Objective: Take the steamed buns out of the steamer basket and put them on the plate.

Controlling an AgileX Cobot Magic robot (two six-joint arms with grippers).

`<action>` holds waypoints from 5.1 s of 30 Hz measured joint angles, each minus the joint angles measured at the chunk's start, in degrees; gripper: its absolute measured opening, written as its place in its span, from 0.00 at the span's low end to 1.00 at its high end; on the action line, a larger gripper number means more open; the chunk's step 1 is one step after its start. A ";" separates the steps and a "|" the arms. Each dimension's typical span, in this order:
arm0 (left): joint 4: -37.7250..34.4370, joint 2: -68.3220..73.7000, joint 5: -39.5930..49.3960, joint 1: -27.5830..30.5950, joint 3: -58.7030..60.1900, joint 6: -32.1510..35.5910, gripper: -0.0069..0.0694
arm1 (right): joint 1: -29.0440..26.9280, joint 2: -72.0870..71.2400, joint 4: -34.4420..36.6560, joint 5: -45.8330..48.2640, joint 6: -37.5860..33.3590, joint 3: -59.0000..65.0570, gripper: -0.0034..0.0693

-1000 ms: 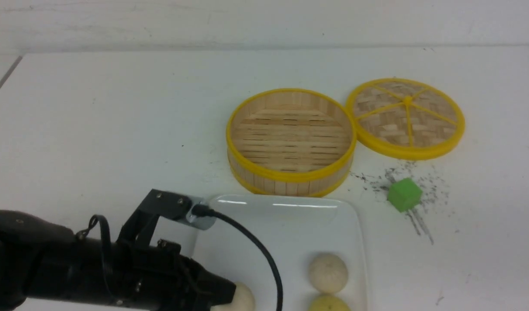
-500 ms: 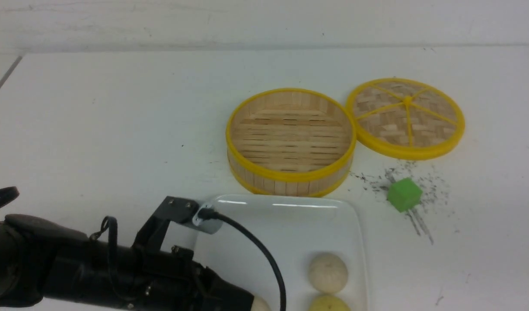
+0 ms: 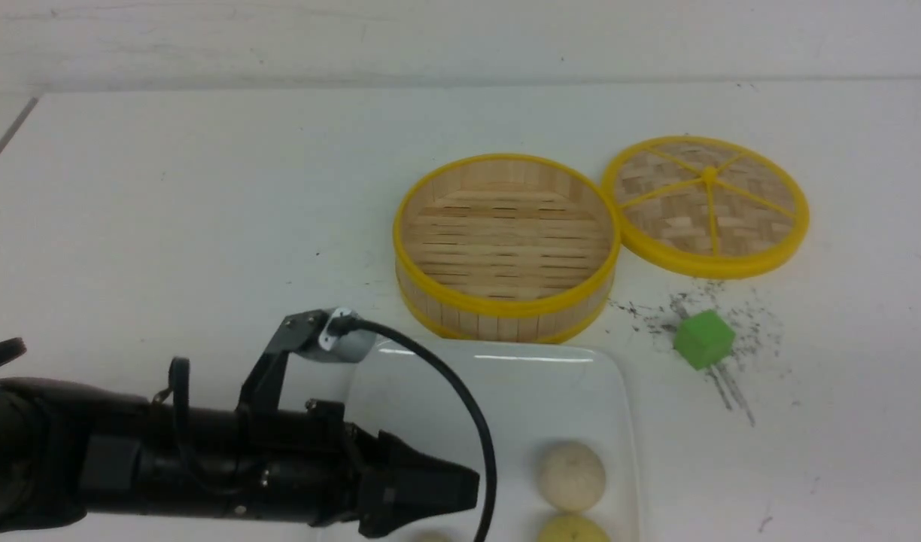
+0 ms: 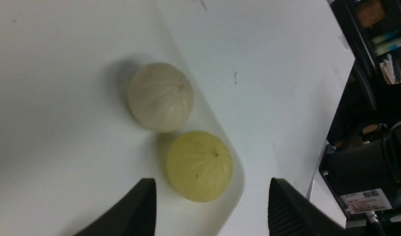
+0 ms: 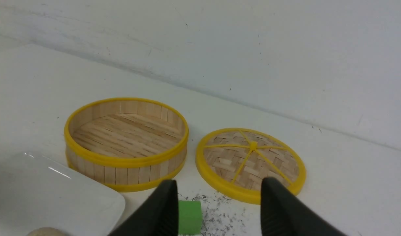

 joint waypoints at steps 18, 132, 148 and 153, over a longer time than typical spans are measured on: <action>-2.30 0.00 1.46 0.00 0.00 3.53 0.70 | 0.00 0.00 0.00 2.07 0.00 0.00 0.54; -4.49 -41.11 -45.41 0.00 -11.07 -9.43 0.38 | 0.00 4.60 7.14 -15.75 0.00 0.38 0.38; -2.67 -38.45 -18.47 0.00 -10.95 -10.13 0.40 | 0.00 4.62 7.14 -15.75 0.00 0.38 0.38; -2.29 -38.45 -15.85 0.00 -10.95 -10.13 0.40 | 0.00 4.62 7.14 -15.75 0.00 0.38 0.38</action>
